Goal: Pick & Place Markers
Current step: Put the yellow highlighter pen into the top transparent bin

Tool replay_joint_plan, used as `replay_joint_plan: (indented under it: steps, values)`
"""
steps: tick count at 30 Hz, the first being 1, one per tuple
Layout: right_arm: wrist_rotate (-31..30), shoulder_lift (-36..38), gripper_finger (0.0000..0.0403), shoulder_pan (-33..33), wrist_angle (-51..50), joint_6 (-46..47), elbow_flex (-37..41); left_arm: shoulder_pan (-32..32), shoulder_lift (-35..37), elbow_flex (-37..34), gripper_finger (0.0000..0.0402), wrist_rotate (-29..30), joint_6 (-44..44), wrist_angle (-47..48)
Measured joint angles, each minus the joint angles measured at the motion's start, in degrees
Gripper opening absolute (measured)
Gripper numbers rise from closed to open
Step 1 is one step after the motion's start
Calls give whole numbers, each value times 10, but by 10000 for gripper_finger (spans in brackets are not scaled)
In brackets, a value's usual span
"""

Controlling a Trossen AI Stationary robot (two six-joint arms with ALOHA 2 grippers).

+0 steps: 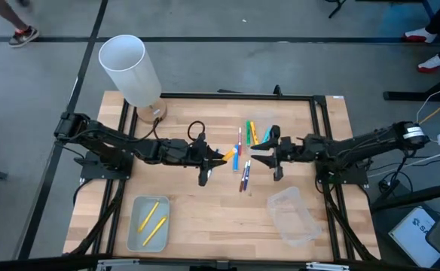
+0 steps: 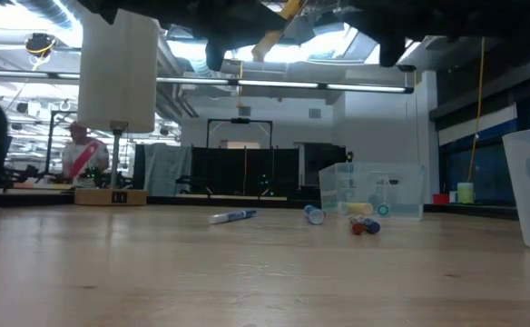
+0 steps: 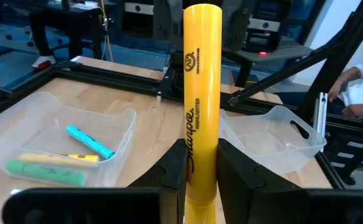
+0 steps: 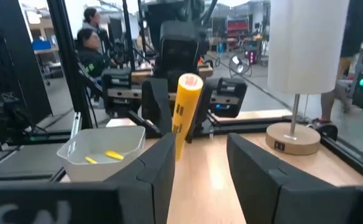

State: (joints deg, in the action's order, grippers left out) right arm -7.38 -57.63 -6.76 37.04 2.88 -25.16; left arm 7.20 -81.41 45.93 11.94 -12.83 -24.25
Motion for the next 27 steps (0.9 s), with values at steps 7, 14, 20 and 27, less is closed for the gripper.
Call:
replay_joint_plan:
  steps: [7, 14, 20, 27]
  values:
    - [0, -84, 146, 0, 0, -1, -56, 0, 0, 0, 56, 10, 17, -2]
    - [14, -155, 146, 0, 0, 0, -111, -2, 0, 1, 56, 9, 31, -17]
    - [29, -203, 146, 0, 0, -3, -156, -2, 0, 1, 56, 3, 32, -17]
    - [29, -230, 142, 0, 0, -11, -178, -2, 0, 1, 57, 2, 32, -8]
